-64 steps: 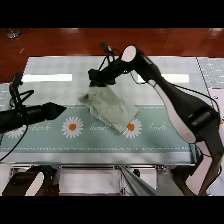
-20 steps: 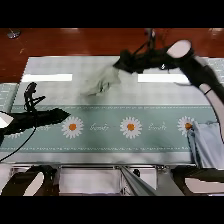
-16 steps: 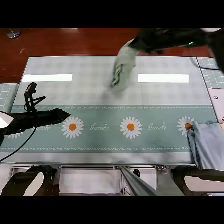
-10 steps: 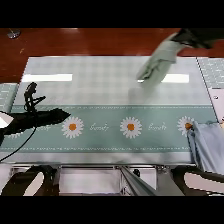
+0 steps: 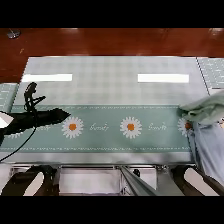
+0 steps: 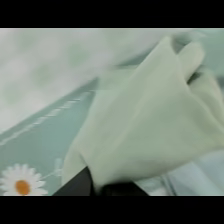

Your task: Fold the shirts.

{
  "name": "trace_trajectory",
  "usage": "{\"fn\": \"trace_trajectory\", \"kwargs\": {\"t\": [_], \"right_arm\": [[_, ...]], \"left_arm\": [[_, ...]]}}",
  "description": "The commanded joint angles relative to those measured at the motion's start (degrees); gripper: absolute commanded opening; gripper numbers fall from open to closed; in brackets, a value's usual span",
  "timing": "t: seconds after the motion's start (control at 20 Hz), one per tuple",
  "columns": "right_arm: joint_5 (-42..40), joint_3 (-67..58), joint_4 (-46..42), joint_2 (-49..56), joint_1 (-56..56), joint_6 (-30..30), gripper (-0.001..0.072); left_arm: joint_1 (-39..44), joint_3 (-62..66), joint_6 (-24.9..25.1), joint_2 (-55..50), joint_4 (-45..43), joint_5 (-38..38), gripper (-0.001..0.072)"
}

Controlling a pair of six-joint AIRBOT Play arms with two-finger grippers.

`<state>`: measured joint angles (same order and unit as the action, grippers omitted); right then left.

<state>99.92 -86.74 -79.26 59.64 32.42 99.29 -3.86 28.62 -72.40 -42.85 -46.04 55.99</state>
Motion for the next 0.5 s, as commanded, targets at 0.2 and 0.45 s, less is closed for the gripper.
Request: {"fn": "trace_trajectory", "kwargs": {"t": [0.2, 0.45], "right_arm": [[1.2, 23.6, -19.6, -19.3, 22.9, 2.7, 0.0028], [0.0, 38.5, -29.9, -29.7, 25.4, 5.1, 0.0031]], "left_arm": [[0.0, 0.0, 1.5, 0.0, 0.0, -0.1, 0.0023], [0.0, 0.0, 1.5, 0.0, 0.0, -0.1, 0.0023]]}}
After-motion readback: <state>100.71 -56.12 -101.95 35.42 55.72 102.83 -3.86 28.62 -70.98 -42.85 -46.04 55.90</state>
